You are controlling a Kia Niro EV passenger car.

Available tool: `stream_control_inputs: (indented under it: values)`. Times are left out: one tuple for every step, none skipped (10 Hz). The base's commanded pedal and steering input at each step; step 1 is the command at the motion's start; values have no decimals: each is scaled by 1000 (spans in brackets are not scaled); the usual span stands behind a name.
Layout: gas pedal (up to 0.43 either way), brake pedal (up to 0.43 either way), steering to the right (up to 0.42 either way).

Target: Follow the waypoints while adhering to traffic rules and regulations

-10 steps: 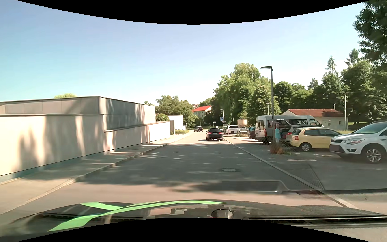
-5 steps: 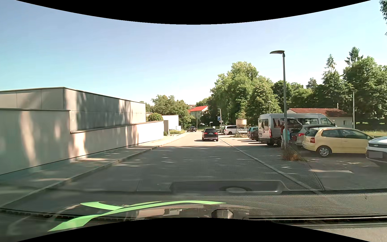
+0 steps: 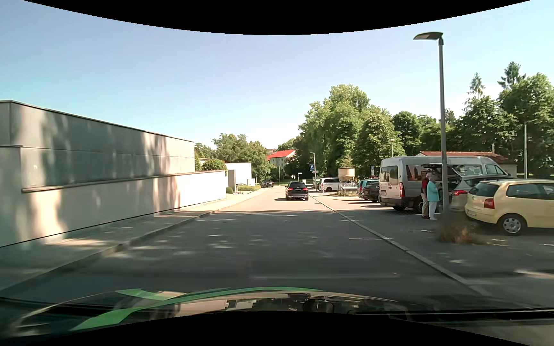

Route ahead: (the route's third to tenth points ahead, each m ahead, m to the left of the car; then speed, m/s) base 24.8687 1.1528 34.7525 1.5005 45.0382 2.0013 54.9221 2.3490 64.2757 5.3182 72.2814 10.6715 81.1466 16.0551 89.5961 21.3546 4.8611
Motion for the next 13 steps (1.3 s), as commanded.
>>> stream_control_inputs:
  values:
    - [47, 0, 11]
    - [47, 0, 11]
    - [59, 0, 11]
    - [67, 0, 10]
    - [98, 0, 9]
    - [98, 0, 8]
    - [98, 0, 8]
    - [39, 0, 8]
    - [28, 0, 6]
    - [28, 0, 4]
    - [39, 0, 3]
    - [39, 0, 0]
    - [39, 0, -4]
